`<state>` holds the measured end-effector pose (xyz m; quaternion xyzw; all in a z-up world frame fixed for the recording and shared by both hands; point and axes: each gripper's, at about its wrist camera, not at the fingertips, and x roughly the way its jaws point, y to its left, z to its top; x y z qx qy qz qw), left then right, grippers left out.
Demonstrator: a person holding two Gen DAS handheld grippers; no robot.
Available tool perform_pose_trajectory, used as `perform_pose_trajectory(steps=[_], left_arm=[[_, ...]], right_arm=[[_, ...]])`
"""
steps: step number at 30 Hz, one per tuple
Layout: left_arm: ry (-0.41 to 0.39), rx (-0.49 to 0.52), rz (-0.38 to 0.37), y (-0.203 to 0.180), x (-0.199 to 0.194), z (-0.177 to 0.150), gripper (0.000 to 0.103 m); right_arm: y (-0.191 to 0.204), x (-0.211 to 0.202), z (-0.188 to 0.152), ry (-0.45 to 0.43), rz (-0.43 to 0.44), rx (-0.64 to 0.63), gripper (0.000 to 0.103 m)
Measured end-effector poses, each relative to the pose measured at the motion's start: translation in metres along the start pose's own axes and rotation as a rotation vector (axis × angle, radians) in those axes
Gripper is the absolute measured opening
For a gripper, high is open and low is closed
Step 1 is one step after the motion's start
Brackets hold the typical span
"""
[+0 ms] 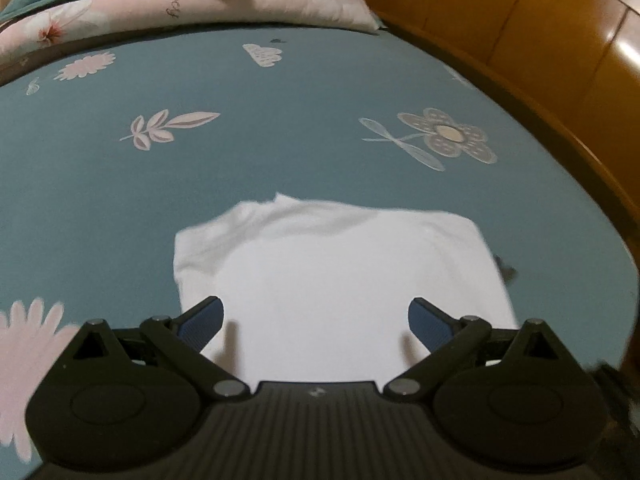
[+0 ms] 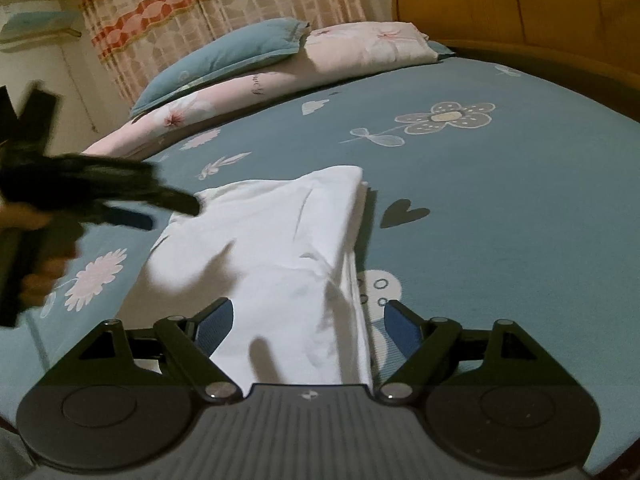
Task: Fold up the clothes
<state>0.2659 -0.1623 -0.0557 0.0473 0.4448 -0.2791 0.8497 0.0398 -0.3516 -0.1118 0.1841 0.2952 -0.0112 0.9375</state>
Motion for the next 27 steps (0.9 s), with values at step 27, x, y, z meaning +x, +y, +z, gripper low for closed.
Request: perform_pose_trajectory(steps=[27], left_arm=[[-0.084,0.019,-0.05,-0.061,-0.076,-0.119,0.1]], right_arm=[[-0.067,-0.023,-0.007,-0.06,0.047,0.361,0.087]])
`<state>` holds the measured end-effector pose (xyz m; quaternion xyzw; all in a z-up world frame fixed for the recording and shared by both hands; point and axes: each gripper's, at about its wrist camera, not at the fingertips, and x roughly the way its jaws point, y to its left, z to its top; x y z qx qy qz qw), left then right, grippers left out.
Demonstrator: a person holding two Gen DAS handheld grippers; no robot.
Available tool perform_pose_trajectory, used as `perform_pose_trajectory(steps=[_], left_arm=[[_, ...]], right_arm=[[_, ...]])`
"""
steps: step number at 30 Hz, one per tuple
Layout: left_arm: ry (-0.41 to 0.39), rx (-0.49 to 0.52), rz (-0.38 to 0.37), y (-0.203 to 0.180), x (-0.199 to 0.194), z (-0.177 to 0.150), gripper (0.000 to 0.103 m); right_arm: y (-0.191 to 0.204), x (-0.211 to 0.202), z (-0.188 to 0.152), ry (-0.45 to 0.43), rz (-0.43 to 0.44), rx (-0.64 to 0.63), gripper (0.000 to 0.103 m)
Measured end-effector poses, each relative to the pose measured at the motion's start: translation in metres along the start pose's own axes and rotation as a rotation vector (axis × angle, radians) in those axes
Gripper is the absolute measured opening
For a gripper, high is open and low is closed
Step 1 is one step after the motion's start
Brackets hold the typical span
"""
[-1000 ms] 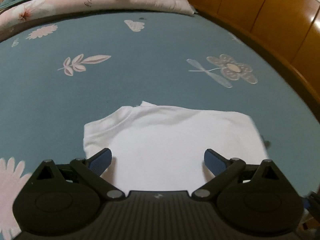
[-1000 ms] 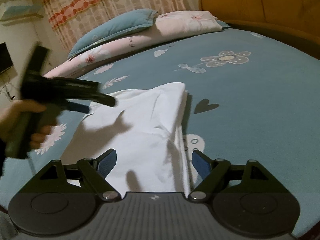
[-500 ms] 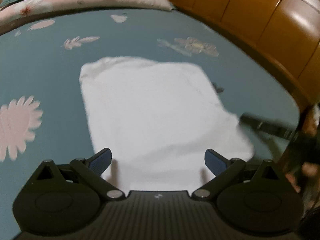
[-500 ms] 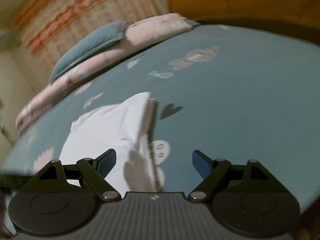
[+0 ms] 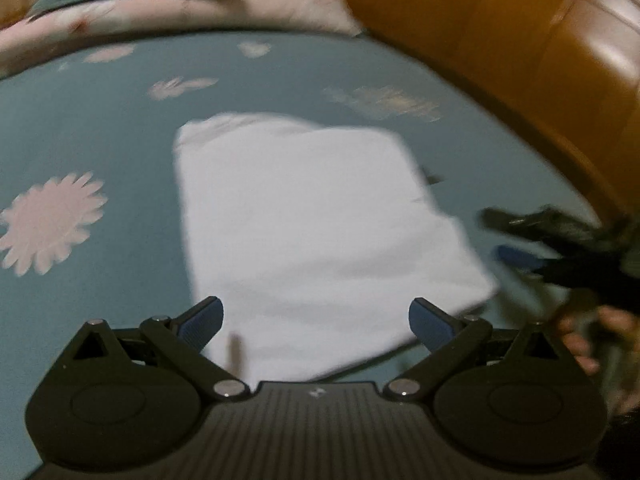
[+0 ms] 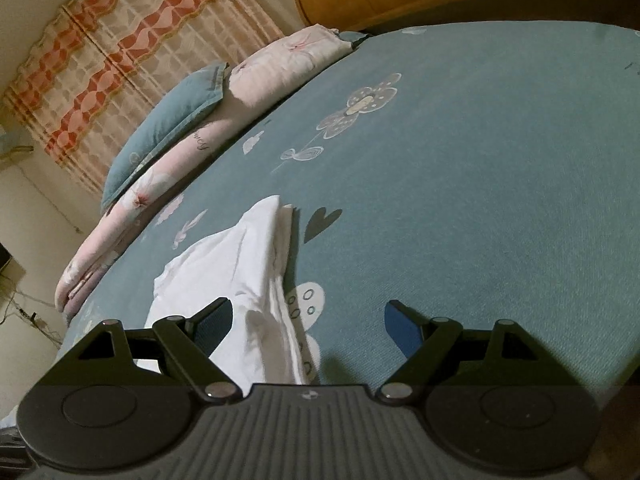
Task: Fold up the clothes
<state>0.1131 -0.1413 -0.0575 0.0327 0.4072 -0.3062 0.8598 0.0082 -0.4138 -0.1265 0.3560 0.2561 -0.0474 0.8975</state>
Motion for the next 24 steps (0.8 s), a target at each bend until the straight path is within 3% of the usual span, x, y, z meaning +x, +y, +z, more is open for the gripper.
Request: perform_pose_trajectory(steps=[3,6,13,16,20,24], left_arm=[[0.069,-0.018,-0.032,-0.005,0.022,-0.006,0.1],[0.12,-0.121,-0.073,0.002,0.035,-0.017,0.099],[0.09,-0.029,-0.091,-0.021,0.032,-0.008,0.1],[0.173,-0.079,-0.077,-0.023,0.049,-0.009,0.1],[0.175,-0.074,-0.091,-0.023,0.038,-0.002,0.1],[0.12,-0.111,-0.095,0.004,0.019,0.015,0.1]], right_arm=[[0.0,-0.001,0.0,0.007,0.006,-0.007,0.087],[-0.005,-0.003,0.001,0.003,0.009,0.019,0.087],[-0.003,-0.006,0.0,0.018,0.052,0.018,0.087],[0.003,-0.005,0.0,0.039,0.095,0.003,0.089],[0.006,-0.003,0.0,0.079,0.135,0.009,0.089],[0.003,-0.002,0.0,0.095,0.16,0.04,0.091]])
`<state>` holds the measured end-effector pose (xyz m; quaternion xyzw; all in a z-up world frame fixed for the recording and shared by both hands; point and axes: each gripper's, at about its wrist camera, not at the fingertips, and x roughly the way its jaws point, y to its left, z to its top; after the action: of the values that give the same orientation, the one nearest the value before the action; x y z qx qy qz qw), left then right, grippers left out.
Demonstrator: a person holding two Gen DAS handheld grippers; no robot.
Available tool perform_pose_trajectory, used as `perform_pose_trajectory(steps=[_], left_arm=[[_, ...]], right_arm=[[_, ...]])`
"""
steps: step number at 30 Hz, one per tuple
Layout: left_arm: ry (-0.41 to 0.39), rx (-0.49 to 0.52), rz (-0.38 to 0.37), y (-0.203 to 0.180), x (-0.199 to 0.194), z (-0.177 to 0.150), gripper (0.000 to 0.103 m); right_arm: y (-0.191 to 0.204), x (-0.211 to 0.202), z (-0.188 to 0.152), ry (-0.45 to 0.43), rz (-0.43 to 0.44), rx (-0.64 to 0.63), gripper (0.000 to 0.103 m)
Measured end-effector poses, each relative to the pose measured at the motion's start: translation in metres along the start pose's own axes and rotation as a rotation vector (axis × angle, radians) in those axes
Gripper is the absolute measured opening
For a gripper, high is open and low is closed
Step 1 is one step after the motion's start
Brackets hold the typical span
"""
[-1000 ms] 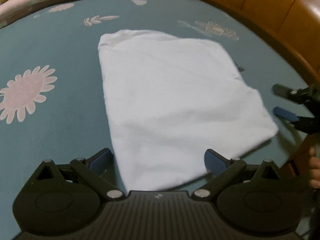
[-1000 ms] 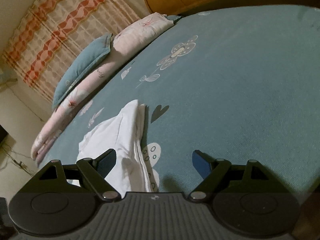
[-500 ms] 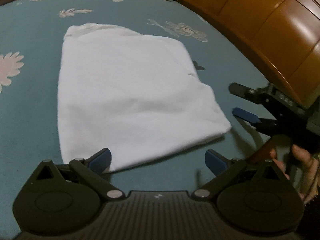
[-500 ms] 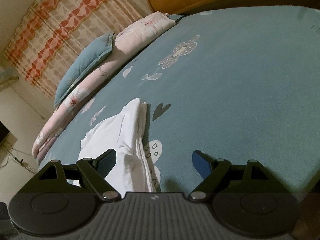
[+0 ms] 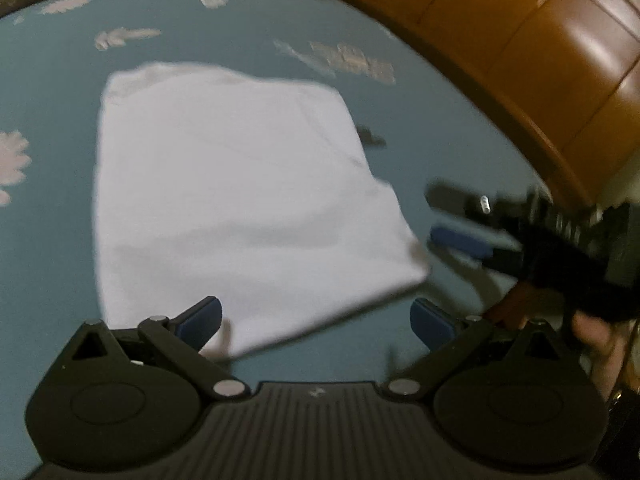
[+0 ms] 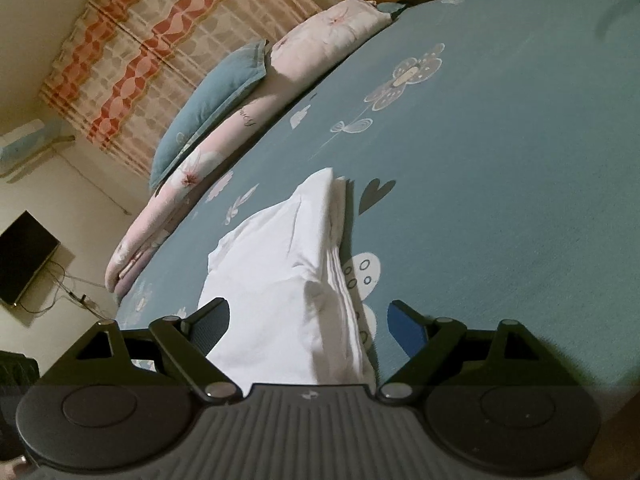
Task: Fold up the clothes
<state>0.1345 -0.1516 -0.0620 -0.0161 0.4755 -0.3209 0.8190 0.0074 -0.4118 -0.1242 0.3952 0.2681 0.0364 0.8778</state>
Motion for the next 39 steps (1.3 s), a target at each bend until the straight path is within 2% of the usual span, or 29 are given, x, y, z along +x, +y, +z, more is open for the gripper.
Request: perform_pose_trajectory(steps=[5,8,10,13,16,21,23,27,31,36,39], left_arm=[[-0.057,-0.146,0.007,0.059,-0.014,0.017,0.1],[-0.063,-0.327,-0.069,0.103,-0.006,0.025,0.1],[-0.032,-0.431,-0.107,0.125,0.008,0.028,0.1],[-0.017,-0.513,-0.174,0.144,0.022,0.031,0.1],[-0.01,-0.519,-0.205,0.15,0.026,0.038,0.1],[0.051,-0.468,-0.229,0.153,0.041,0.062,0.1],[0.066,-0.444,-0.234,0.152,0.048,0.071,0.1],[0.077,-0.439,-0.245,0.155,0.06,0.084,0.101],[0.072,-0.422,-0.267,0.152,0.061,0.081,0.101],[0.1,-0.383,-0.343,0.153,0.054,0.061,0.101],[0.102,-0.374,-0.362,0.155,0.056,0.062,0.101]], right_arm=[[-0.011,0.005,-0.002,0.037,0.013,0.065,0.091],[-0.011,0.007,-0.003,0.039,0.004,0.069,0.091],[-0.008,0.01,-0.003,0.042,-0.005,0.059,0.092],[-0.005,0.015,-0.002,0.059,-0.005,0.041,0.094],[-0.004,0.022,0.008,0.106,0.008,0.063,0.096],[-0.004,0.045,0.045,0.204,0.027,0.086,0.096],[-0.003,0.06,0.065,0.24,0.01,0.073,0.096],[-0.004,0.103,0.091,0.363,0.058,0.098,0.096],[-0.002,0.128,0.097,0.419,0.1,0.109,0.098],[0.002,0.116,0.078,0.514,0.172,0.08,0.098],[0.008,0.118,0.073,0.518,0.186,0.022,0.098]])
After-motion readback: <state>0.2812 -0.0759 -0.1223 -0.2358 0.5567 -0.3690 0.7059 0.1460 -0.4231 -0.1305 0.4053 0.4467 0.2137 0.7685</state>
